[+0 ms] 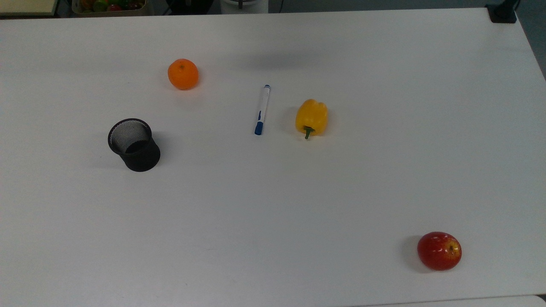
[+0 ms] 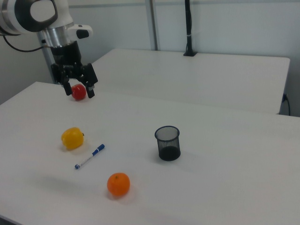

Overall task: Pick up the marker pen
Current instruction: 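Open the gripper, release the marker and raise the gripper away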

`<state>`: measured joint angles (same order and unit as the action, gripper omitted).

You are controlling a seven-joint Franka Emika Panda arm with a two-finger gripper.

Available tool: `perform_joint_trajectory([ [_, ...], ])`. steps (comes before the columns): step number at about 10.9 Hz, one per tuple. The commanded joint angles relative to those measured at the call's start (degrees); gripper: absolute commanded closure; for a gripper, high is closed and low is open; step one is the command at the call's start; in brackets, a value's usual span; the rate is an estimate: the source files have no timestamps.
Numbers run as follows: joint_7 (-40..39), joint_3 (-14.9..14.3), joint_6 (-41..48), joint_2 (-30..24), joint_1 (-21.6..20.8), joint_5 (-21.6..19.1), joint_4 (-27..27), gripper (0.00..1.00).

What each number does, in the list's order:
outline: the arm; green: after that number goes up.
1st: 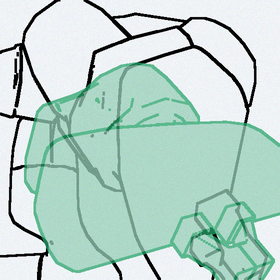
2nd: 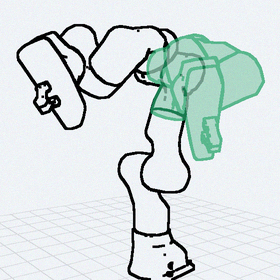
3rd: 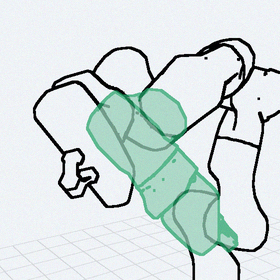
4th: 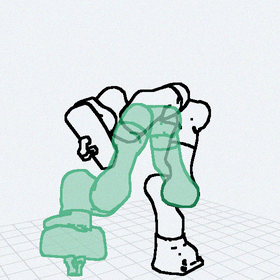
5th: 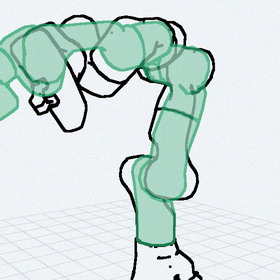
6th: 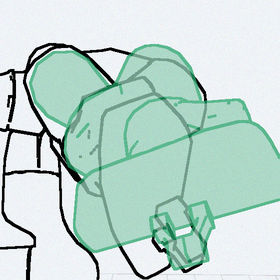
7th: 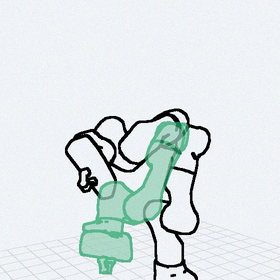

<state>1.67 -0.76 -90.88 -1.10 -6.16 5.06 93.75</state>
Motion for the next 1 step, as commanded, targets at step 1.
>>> perform_joint_trajectory([
  [1,-0.6,-0.4,0.4,-0.9,-0.2,-0.6,0.8,0.0],
])
